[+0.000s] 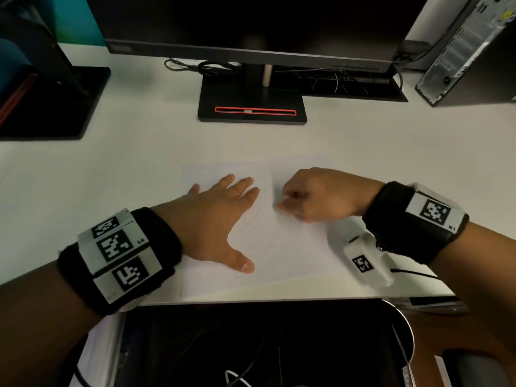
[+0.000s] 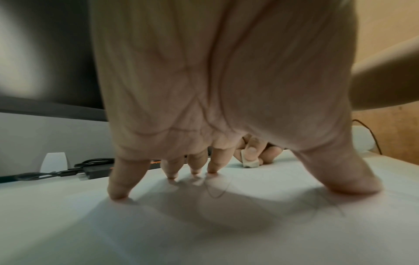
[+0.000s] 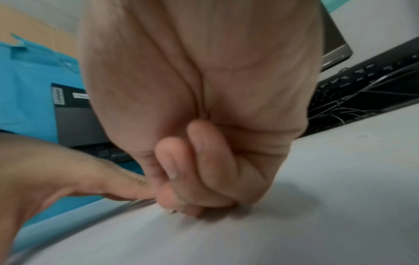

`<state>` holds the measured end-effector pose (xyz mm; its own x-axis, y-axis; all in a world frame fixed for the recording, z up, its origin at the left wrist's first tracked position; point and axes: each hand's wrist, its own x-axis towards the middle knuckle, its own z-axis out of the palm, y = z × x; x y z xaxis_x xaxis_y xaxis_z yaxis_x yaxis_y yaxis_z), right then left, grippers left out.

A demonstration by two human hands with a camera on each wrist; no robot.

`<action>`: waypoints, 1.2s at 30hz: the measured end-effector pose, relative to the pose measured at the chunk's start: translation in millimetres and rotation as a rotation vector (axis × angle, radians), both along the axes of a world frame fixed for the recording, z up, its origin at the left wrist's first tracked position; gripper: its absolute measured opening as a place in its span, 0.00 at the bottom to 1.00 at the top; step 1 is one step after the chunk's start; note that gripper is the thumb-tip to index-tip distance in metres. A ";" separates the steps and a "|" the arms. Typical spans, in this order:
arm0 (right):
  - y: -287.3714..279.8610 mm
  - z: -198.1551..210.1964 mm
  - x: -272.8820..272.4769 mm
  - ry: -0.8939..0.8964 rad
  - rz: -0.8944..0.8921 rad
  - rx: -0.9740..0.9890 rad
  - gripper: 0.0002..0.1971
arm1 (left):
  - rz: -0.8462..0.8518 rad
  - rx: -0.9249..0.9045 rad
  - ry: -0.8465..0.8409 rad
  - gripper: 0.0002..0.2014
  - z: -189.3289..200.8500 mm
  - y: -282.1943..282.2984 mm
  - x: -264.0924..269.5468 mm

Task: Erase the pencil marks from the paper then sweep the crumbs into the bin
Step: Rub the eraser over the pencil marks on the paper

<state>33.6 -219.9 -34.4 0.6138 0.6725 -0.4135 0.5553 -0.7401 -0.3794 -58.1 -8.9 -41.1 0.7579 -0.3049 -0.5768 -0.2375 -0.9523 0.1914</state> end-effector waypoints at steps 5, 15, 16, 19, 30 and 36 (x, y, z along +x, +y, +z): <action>5.7 -3.2 -5.9 0.034 0.077 -0.017 0.21 | -0.001 0.004 0.010 0.65 0.8 -0.8 1.1; 6.2 2.5 9.9 0.001 -0.017 -0.058 0.22 | -0.003 0.002 0.008 0.65 0.5 0.0 0.8; 4.2 5.2 14.5 -0.017 -0.050 -0.057 0.22 | -0.001 0.002 0.006 0.65 0.6 0.2 0.4; 8.7 3.9 2.4 -0.053 0.020 -0.050 0.21 | -0.001 0.002 0.005 0.65 0.8 -0.3 0.8; 5.7 -0.3 3.6 0.033 -0.011 -0.057 0.20 | -0.001 -0.006 0.010 0.65 -0.8 0.3 -0.2; -9.6 3.9 20.9 0.016 -0.148 -0.014 0.21 | -0.003 -0.008 0.011 0.65 0.5 0.5 -0.8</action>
